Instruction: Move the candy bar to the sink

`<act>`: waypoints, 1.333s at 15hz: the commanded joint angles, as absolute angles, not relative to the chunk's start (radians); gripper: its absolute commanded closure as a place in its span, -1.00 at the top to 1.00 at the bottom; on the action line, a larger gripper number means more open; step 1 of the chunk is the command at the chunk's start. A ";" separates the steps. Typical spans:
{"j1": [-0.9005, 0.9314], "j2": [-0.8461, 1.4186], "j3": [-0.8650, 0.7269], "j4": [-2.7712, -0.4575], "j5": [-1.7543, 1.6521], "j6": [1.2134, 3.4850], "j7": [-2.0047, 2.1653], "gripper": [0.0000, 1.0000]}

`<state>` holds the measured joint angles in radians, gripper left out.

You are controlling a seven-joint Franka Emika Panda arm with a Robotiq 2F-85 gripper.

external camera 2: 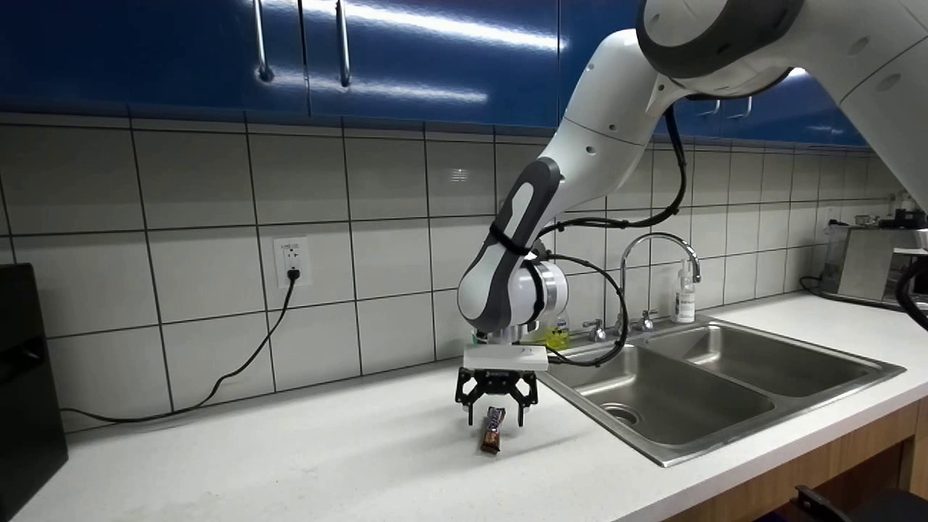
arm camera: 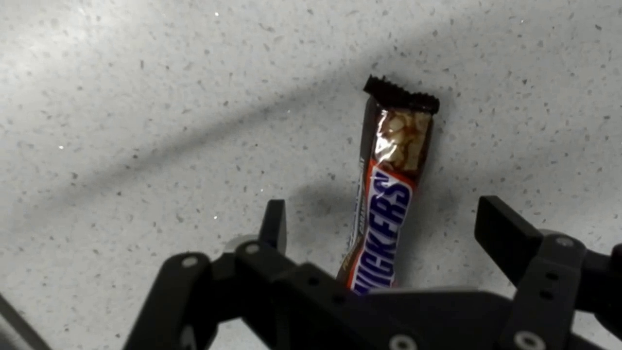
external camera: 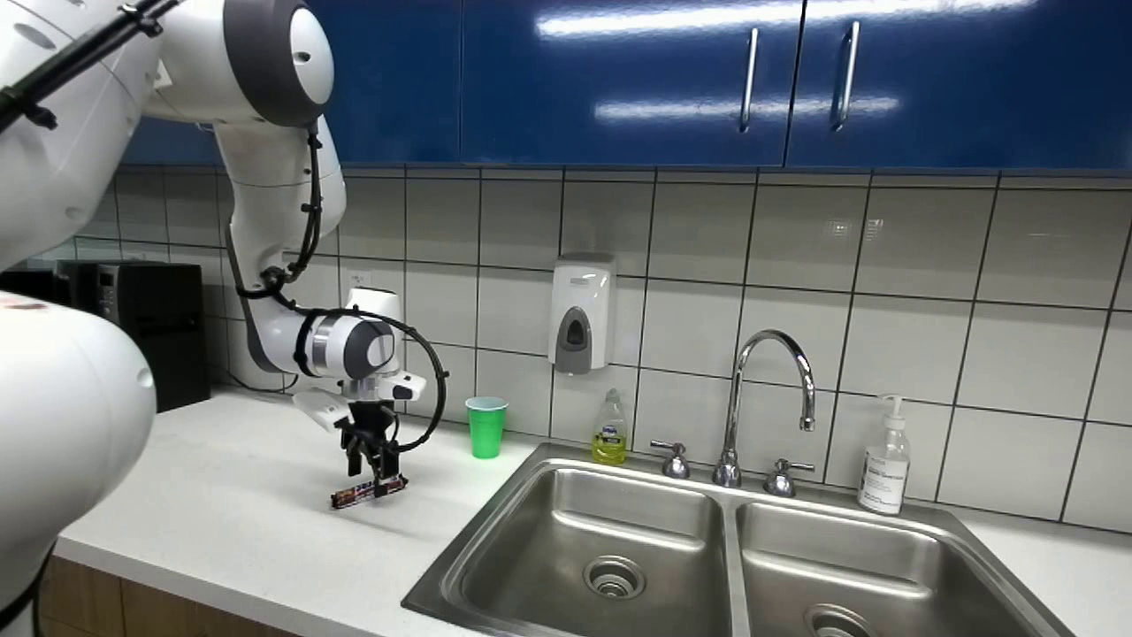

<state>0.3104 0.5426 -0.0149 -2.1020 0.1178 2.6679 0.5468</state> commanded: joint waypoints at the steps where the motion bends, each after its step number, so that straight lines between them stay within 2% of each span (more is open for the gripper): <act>1: 0.331 0.558 -0.034 -2.074 0.101 2.653 0.593 1.00; 2: 0.330 0.560 -0.033 -2.072 0.102 2.652 0.592 1.00; 4: 0.330 0.566 -0.034 -2.066 0.101 2.649 0.585 0.47; 13: 0.311 0.584 -0.016 -2.057 0.119 2.642 0.558 -0.95; 15: 0.308 0.590 -0.012 -2.054 0.122 2.639 0.554 -0.89; 20: 0.314 0.577 -0.019 -2.055 0.109 2.619 0.553 -0.91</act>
<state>0.3175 0.5713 -0.0235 -2.0754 0.1179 2.6613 0.5533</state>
